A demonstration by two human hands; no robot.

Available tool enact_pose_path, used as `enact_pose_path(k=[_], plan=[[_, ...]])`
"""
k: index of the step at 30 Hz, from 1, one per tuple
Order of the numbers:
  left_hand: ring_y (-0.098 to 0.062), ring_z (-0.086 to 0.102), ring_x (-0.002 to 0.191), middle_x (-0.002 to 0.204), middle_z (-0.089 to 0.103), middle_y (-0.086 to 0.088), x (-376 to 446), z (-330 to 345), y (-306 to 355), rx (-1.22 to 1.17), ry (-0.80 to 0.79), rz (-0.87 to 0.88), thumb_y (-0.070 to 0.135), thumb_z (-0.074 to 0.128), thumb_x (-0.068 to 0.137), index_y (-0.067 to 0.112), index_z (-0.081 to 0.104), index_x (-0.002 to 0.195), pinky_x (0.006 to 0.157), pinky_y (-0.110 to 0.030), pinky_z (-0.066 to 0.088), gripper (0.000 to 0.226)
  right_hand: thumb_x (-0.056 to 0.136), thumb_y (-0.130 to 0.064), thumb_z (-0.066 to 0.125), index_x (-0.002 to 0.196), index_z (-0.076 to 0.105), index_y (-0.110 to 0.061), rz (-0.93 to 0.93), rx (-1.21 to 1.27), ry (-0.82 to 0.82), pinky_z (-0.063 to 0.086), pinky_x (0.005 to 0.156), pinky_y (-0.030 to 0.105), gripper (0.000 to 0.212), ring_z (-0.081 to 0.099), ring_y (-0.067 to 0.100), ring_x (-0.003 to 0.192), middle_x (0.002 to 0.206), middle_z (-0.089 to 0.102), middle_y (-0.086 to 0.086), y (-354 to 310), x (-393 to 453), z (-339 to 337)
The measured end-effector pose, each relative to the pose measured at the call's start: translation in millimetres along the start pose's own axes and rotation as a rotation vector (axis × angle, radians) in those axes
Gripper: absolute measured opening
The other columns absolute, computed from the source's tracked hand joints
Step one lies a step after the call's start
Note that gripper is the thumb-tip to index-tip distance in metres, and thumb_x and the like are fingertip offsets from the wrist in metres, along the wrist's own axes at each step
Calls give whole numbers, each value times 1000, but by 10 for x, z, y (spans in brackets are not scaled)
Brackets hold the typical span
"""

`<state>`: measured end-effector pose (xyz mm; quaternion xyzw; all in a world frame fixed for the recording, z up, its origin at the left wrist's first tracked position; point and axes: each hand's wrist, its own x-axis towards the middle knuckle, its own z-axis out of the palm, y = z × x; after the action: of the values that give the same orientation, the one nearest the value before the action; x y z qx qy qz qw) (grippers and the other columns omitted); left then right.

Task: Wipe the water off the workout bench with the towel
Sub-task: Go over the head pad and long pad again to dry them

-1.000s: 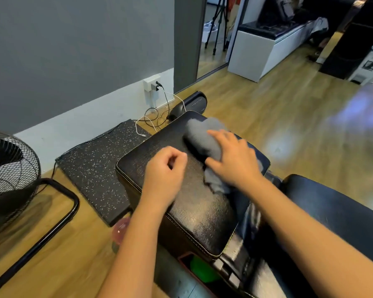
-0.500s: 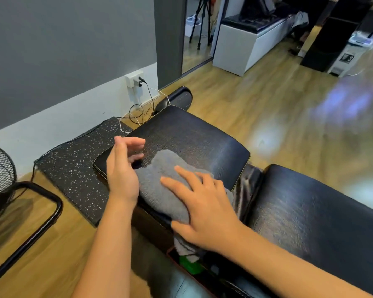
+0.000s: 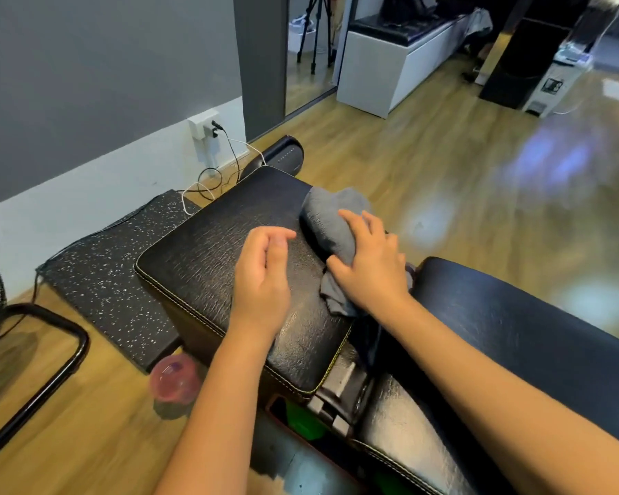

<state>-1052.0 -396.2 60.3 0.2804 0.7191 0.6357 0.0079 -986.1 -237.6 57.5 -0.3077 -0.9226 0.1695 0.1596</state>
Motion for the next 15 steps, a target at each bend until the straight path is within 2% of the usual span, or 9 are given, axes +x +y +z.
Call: enact_pose_path(k=[2,5,7,9,12,15], plan=[[-2,58,95,102,63,1,70,-63,-7,-63,76,-29,40,31,102,14,65,104,87,-24,46,43,75,-50,61,147,29,-45,-74,-9,-60,41,98,56,80,40,40,123,158,27,1,-155,-374,-4],[-17,63,101,104,67,-5,171,-153,30,-209,185,-81,51,29,98,21,67,96,92,-35,51,49,69,-49,63,149,26,-44,-280,-33,-120,39,99,59,88,40,44,125,161,24,6,-423,-978,-19],[-24,63,110,110,69,-11,207,-234,43,-285,180,-121,58,28,96,24,68,94,93,-37,53,52,70,-48,66,150,21,-43,-354,-12,-184,37,100,61,92,38,46,127,162,21,8,-464,-1166,-42],[-27,63,114,113,69,-16,209,-308,22,-296,155,-134,63,28,93,23,69,93,95,-40,54,58,71,-48,68,150,19,-45,-378,-1,-205,37,98,60,94,38,44,126,163,20,8,-384,-1140,-66],[-26,63,114,112,69,-15,202,-294,-18,-250,157,-149,63,29,93,24,69,91,97,-47,54,56,68,-50,65,149,23,-46,-420,-70,-146,40,92,54,91,44,39,120,160,27,6,-229,-926,-73],[-20,66,102,102,71,-3,162,-172,28,-123,87,-107,53,34,97,28,71,92,96,-46,54,45,71,-48,62,149,27,-44,-293,-103,-76,43,91,53,85,45,39,120,159,28,4,59,-473,-32]])
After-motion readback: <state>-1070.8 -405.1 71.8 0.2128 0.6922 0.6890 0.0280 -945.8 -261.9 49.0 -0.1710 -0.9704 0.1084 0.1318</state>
